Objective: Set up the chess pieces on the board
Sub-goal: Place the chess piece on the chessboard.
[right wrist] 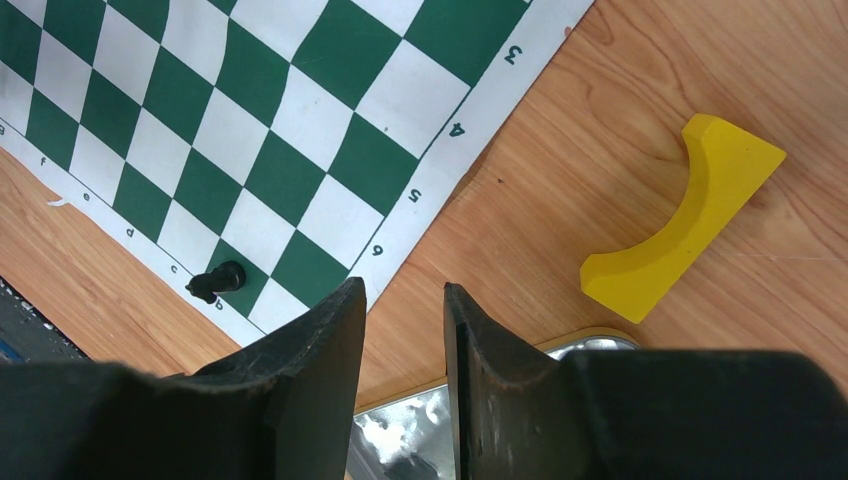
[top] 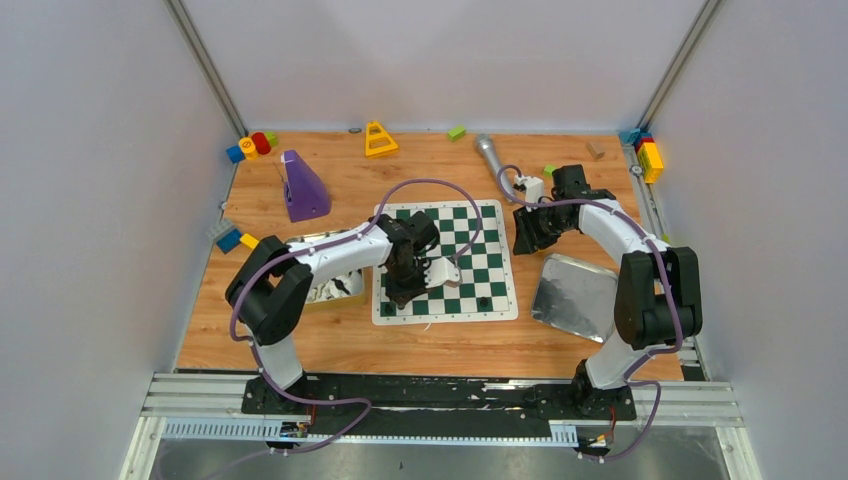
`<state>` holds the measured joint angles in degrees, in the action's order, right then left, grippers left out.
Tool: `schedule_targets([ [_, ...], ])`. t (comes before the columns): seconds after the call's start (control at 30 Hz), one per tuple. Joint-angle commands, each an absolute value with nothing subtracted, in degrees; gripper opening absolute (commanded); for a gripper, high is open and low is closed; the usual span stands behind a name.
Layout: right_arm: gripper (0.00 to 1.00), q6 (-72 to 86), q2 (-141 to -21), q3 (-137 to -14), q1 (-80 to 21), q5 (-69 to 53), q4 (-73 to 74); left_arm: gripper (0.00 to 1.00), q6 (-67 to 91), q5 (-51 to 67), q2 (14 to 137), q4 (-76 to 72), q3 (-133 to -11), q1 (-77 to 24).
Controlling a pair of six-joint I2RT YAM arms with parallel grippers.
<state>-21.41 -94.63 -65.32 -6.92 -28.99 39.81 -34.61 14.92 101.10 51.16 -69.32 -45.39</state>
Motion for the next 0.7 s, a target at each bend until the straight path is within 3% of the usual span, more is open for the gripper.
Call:
schedule_targets([
  [0.0,0.35,-22.59,-94.56,-65.8,-6.67,-29.07,38.98,0.15,-33.68,15.37,101.85,49.0,-69.14,-45.76],
  [0.3,0.35,-22.59,-94.79,-65.77,-6.61,-28.92,38.94,0.15,-33.1,16.32,102.18,48.16,-68.61,-45.79],
  [0.67,0.35,-22.66,-94.76,-65.74,-6.61,-28.85,39.07,0.25,-31.93,16.28,103.35,46.78,-67.43,-46.19],
])
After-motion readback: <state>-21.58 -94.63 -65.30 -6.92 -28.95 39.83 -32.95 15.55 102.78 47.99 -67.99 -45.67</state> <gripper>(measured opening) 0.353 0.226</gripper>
